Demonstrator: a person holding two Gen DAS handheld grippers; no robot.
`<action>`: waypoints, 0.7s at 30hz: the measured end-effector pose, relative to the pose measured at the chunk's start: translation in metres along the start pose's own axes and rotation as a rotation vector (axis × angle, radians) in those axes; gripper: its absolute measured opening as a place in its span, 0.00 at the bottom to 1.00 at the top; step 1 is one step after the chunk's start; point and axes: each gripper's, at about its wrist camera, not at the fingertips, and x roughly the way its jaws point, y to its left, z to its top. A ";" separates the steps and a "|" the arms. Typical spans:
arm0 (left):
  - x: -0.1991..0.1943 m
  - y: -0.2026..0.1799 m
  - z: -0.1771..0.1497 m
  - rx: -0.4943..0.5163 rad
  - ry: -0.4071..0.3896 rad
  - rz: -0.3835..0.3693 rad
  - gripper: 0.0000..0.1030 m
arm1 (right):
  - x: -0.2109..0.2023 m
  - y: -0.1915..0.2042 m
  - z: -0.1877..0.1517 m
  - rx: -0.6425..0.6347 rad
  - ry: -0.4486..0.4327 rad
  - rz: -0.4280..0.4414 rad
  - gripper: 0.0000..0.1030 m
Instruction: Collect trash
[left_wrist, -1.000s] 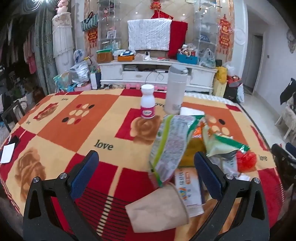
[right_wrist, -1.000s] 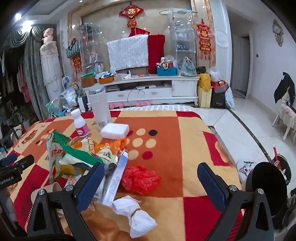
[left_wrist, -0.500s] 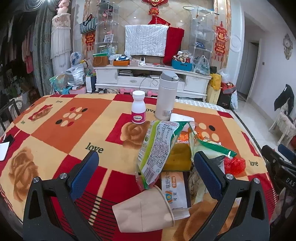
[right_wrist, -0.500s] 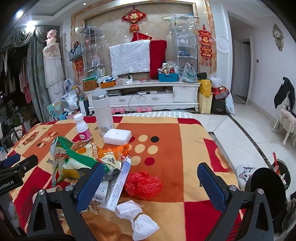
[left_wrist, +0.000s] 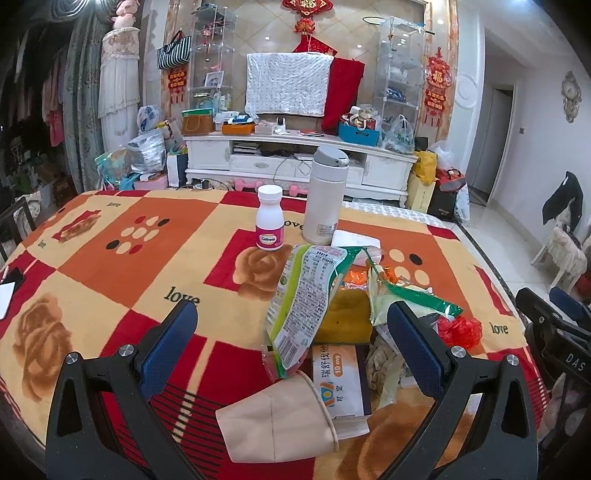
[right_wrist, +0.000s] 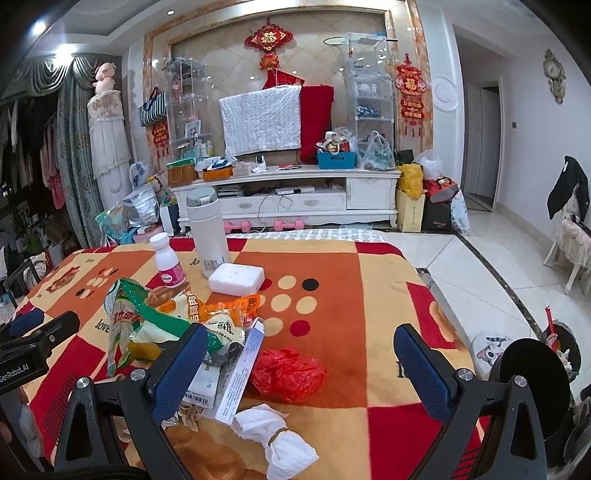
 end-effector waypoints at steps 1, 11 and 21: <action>0.000 0.000 0.000 -0.002 0.001 -0.001 0.99 | 0.000 0.000 0.000 0.001 -0.001 -0.001 0.97; -0.004 0.001 0.002 -0.035 -0.004 -0.026 0.99 | -0.001 -0.001 0.001 0.008 -0.008 0.001 0.97; -0.005 -0.003 0.001 -0.009 -0.018 -0.016 0.99 | -0.001 -0.003 0.001 0.008 -0.008 -0.001 0.97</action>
